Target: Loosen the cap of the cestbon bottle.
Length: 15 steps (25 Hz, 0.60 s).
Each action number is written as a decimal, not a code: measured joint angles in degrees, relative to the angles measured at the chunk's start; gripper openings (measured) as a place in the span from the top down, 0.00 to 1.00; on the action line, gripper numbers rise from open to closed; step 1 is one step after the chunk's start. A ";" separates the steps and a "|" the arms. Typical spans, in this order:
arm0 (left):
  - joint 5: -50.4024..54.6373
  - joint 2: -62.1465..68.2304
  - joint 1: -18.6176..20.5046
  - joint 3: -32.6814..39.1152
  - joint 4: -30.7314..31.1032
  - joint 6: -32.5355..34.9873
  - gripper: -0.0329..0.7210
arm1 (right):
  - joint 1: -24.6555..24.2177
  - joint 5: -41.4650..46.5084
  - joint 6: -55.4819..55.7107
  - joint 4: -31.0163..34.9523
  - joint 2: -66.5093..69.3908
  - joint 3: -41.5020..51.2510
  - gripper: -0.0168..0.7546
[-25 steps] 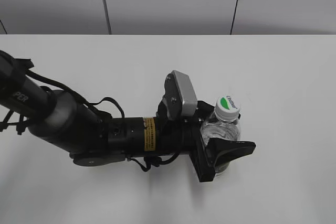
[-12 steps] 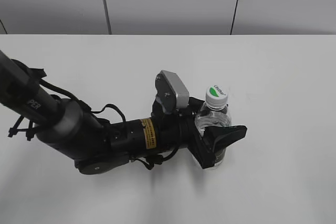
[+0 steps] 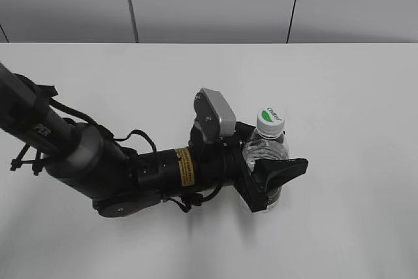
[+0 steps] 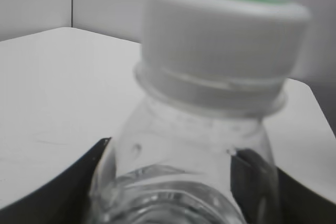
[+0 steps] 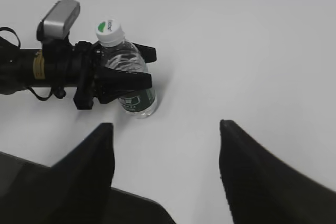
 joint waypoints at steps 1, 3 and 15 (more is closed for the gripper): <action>-0.02 0.00 0.00 0.00 0.32 0.00 0.28 | 0.00 -0.97 -0.09 0.14 3.52 -0.30 0.35; -0.14 0.00 0.00 0.00 1.10 0.00 0.28 | 0.00 -2.87 -0.29 0.21 11.26 -2.00 0.36; -0.51 0.00 0.00 0.00 3.08 0.00 0.28 | 0.95 3.81 -1.82 -1.40 59.13 -29.97 0.37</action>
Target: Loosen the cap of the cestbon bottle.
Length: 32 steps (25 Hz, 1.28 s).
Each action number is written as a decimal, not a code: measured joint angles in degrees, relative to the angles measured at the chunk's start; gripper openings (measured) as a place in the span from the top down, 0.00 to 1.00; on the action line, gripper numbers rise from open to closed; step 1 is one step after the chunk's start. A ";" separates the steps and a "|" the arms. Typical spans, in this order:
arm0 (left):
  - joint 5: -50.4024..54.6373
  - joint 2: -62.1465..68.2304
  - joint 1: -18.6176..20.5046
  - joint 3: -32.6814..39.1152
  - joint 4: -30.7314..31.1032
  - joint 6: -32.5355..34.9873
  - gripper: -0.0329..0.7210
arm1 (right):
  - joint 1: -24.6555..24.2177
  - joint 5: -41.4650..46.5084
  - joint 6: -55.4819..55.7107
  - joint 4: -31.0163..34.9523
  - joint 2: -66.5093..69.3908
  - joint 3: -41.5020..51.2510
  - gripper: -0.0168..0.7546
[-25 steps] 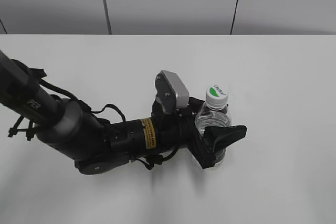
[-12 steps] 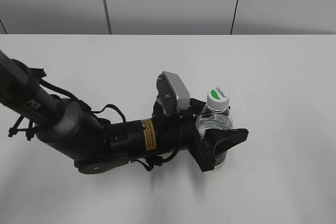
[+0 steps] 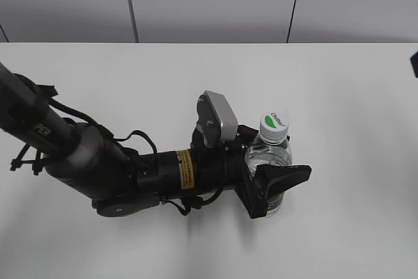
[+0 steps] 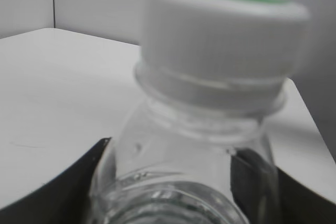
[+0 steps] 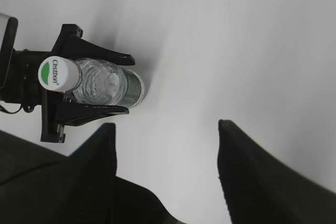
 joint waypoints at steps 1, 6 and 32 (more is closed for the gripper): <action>0.00 0.00 0.00 0.00 0.00 0.00 0.28 | 1.34 1.67 0.07 -0.61 2.48 -2.29 0.37; -0.02 0.00 0.00 0.00 0.06 0.00 0.28 | 16.75 6.77 7.49 -9.04 13.99 -12.96 0.37; -0.07 0.00 0.00 0.00 0.23 0.00 0.28 | 35.36 8.39 25.24 -21.21 32.96 -22.76 0.37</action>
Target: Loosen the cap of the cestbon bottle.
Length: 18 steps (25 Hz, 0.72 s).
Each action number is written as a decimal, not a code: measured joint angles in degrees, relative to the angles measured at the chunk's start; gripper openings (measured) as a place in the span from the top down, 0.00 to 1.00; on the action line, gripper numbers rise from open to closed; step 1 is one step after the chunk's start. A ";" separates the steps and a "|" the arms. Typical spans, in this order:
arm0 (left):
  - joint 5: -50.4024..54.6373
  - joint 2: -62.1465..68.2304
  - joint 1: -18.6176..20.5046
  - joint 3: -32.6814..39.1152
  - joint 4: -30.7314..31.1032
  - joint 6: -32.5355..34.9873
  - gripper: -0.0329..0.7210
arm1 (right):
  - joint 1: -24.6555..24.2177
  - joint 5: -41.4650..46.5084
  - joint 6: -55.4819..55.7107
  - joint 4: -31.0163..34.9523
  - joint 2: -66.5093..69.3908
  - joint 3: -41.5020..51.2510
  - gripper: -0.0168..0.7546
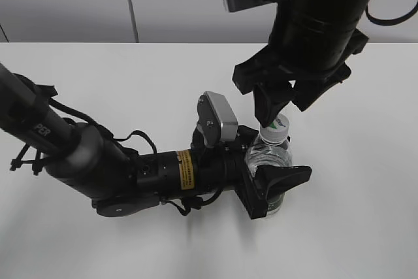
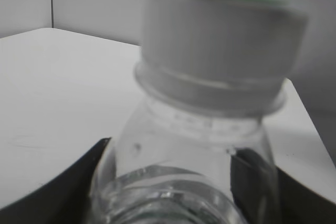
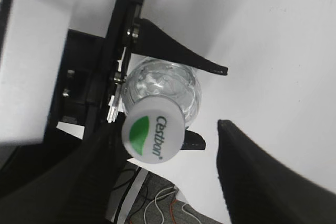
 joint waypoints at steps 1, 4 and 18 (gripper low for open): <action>0.00 0.00 0.00 0.00 0.00 0.00 0.28 | -0.54 0.12 -0.53 0.99 0.00 0.48 0.37; -0.02 0.00 0.00 0.00 0.00 0.00 0.28 | -0.91 0.19 -1.21 2.30 0.00 0.84 0.37; -0.02 0.00 0.00 0.00 0.06 0.00 0.28 | -0.91 0.19 -1.82 2.09 2.07 0.84 0.40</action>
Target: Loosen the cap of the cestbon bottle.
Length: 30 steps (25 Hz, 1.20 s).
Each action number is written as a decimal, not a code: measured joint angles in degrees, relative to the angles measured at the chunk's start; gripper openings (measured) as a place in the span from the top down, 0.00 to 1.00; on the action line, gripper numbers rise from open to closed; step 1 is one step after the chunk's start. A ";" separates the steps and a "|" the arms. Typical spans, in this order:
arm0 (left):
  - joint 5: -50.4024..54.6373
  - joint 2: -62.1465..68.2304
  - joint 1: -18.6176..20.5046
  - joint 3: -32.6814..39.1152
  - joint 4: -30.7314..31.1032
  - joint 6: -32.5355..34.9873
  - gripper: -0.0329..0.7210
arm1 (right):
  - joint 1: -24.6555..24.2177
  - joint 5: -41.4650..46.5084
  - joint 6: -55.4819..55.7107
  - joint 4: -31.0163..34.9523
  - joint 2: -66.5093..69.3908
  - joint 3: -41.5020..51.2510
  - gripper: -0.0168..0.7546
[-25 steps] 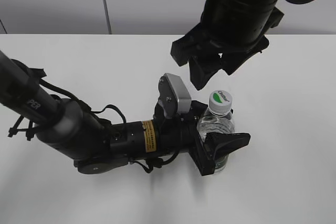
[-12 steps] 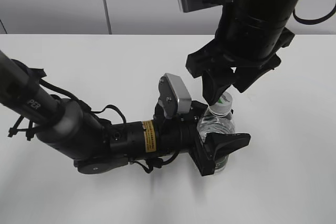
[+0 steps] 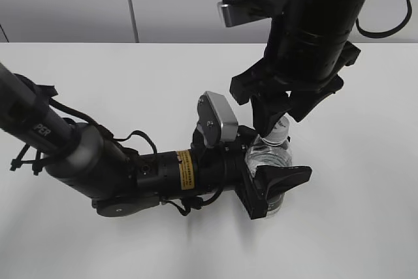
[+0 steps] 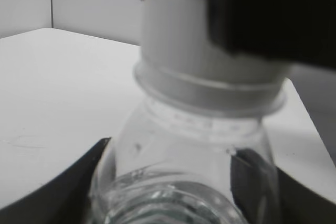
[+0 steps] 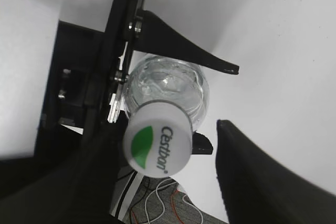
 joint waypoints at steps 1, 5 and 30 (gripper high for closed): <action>0.00 0.00 0.00 0.00 0.00 0.00 0.28 | 0.00 0.00 -0.40 0.00 0.00 0.00 0.44; 0.00 0.00 0.00 0.00 0.04 0.00 0.28 | 0.00 0.00 -3.55 0.23 0.00 0.00 0.60; -0.07 0.00 0.00 0.00 0.26 0.19 0.28 | 0.00 0.12 -48.39 2.85 -3.05 -0.01 0.23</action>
